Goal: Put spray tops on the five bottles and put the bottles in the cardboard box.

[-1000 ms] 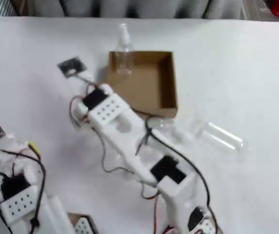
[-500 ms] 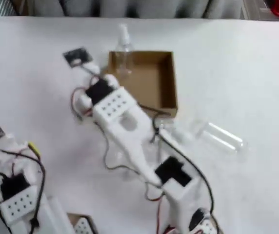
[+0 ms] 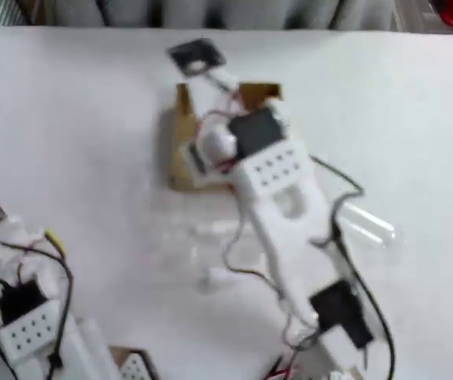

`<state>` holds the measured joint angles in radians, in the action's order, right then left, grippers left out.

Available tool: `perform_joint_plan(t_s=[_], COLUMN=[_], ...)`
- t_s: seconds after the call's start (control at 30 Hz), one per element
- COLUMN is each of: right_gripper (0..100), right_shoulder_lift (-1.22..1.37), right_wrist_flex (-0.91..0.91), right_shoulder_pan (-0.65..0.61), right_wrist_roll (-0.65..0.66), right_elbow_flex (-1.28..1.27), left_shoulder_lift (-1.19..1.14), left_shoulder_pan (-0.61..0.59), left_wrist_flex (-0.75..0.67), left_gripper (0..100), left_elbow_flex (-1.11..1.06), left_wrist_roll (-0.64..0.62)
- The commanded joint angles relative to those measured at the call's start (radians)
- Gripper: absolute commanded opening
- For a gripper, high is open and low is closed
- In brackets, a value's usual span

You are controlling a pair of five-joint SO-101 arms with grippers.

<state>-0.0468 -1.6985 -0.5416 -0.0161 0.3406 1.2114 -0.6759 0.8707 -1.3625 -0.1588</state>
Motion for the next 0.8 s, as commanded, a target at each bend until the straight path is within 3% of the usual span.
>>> perform_joint_plan(t_s=[0.0, 0.27, 0.47, 0.6, 0.77], right_gripper=[1.7, 1.7, 1.7, 1.6, 1.6], right_shoulder_lift=[-0.153, -0.343, -0.406, -0.406, -0.406], right_wrist_flex=[-0.021, -0.021, 0.004, 0.082, 0.309], right_shoulder_pan=[0.107, 0.446, 0.693, 0.746, 0.702], right_wrist_roll=[0.069, 0.315, 0.413, 0.463, 0.477], right_elbow_flex=[-0.100, -0.358, -0.508, -0.677, -0.911], left_shoulder_lift=[-0.120, -0.453, -0.503, -0.503, -0.504], left_shoulder_pan=[0.030, 0.139, 0.226, 0.331, 0.433], left_wrist_flex=[0.055, 0.063, 0.140, 0.222, 0.213], left_gripper=[10, 10, 10, 10, 10], left_elbow_flex=[0.157, 0.365, 0.456, 0.529, 0.543], left_wrist_roll=[-0.003, -0.003, -0.003, -0.009, -0.011])
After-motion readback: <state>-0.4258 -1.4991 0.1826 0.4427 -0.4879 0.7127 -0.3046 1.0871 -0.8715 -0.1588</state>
